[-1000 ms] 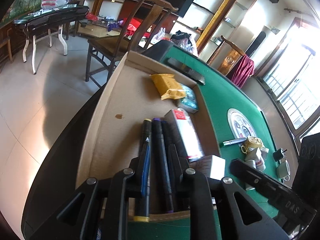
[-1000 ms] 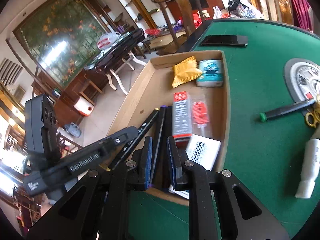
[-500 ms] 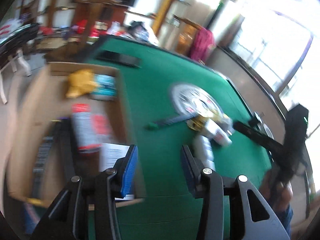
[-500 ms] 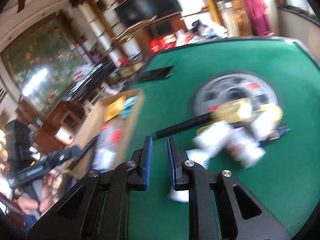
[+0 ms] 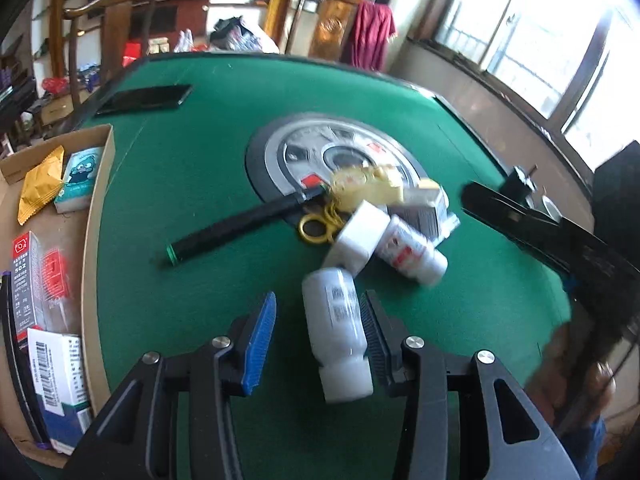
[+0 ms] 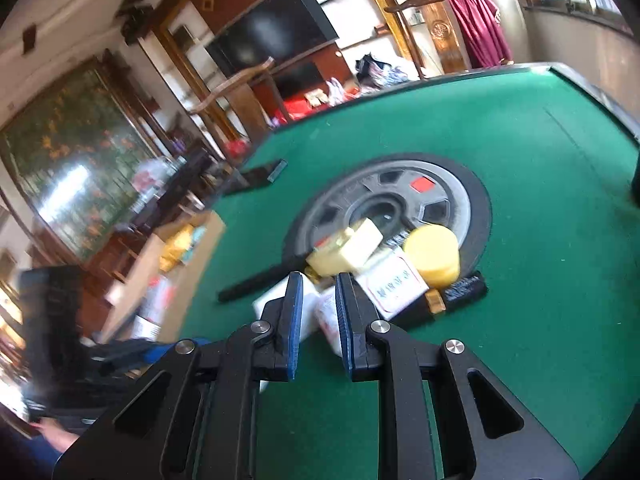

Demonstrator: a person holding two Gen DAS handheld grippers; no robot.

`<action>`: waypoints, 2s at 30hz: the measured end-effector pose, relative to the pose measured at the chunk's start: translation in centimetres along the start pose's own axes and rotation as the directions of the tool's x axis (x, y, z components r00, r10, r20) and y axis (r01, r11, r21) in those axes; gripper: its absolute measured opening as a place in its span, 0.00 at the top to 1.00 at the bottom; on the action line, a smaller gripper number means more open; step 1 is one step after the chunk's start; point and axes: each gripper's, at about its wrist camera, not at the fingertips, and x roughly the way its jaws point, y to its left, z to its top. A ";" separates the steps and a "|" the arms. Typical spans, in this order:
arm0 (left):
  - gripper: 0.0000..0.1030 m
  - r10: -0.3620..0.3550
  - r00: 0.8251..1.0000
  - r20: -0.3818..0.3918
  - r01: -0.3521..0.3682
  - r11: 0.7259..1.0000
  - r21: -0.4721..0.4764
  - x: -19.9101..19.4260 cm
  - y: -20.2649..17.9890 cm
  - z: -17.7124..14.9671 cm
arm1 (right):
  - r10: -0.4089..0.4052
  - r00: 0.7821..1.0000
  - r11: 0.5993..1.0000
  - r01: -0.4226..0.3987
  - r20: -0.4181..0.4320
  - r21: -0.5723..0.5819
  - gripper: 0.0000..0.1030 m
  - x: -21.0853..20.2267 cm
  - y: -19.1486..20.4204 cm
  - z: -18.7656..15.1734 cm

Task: Organize objects
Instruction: 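Move both tools back over the white bottles on the table, then grasp green-labelled white bottle with left tool while right tool grasps red-labelled bottle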

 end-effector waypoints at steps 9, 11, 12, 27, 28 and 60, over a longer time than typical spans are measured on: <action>0.52 0.001 1.000 -0.022 0.000 0.998 0.057 1.0 -0.9 -0.7 | 0.106 0.994 0.991 -0.109 0.037 0.074 0.69 -0.8 -0.6 0.1; 0.52 -0.001 1.000 -0.026 0.003 0.998 0.056 1.1 -0.8 -0.7 | 0.108 0.993 0.991 -0.111 0.043 0.074 0.68 -0.9 -0.4 0.1; 0.51 -0.003 1.000 -0.030 0.005 0.999 0.054 1.2 -0.8 -0.7 | 0.102 0.994 0.992 -0.105 0.046 0.073 0.68 -0.9 -0.3 0.1; 0.47 0.077 0.996 -0.043 -0.075 0.995 0.059 3.5 -1.1 -0.7 | 0.090 0.994 0.988 -0.096 0.053 0.120 0.68 -1.4 -1.4 0.0; 0.47 0.081 0.996 -0.048 -0.079 0.995 0.053 3.7 -0.9 -0.6 | 0.079 0.996 0.990 -0.084 0.049 0.111 0.68 -1.4 -1.2 -0.1; 0.67 0.169 0.986 0.002 -0.167 0.976 0.139 3.7 -0.1 -1.1 | -0.298 0.936 0.890 0.202 -0.187 -0.409 0.65 6.5 3.1 -2.6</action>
